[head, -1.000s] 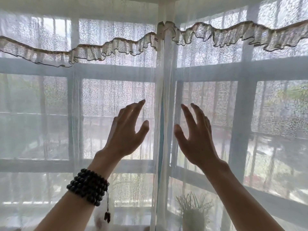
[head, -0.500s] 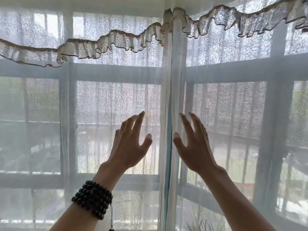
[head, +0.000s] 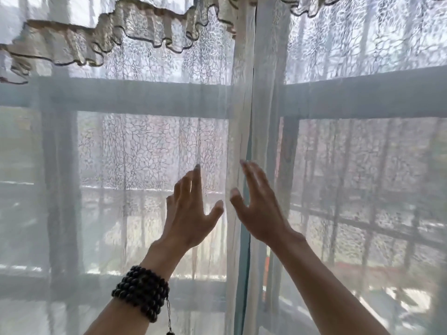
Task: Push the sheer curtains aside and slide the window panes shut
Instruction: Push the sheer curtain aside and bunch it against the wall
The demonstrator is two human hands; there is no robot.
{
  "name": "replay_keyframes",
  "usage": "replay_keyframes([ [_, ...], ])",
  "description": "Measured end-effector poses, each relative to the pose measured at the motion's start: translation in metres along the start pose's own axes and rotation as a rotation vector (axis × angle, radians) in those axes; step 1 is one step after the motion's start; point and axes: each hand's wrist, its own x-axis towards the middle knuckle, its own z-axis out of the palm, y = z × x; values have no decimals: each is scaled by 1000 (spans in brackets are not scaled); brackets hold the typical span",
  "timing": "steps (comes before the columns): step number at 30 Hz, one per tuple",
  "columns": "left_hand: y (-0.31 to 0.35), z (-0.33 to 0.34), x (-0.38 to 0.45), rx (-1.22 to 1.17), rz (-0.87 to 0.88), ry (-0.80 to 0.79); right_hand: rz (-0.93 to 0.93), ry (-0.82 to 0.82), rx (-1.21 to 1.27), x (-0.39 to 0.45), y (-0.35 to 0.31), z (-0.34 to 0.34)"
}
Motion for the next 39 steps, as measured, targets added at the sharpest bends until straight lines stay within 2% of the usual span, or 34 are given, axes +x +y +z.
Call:
replay_keyframes([
  [6, -28, 37, 56, 57, -68, 12, 0, -23, 41, 79, 31, 41],
  [11, -62, 71, 87, 22, -123, -2, 100, -21, 48, 136, 62, 72],
  [16, -86, 93, 119, -14, -82, 6, 143, 10, -62, 162, 93, 88],
  [20, -95, 109, 143, -13, -25, -6, 240, 43, -44, 178, 118, 94],
  [24, -98, 123, 164, -3, -20, -46, 287, -8, 33, 193, 133, 102],
  [30, -108, 134, 190, 11, -64, -62, 199, -72, 190, 223, 136, 125],
  [35, -121, 132, 204, 129, -120, -25, 91, -103, 330, 247, 127, 142],
  [39, -141, 117, 224, 247, -160, 15, 87, -87, 415, 274, 112, 154],
])
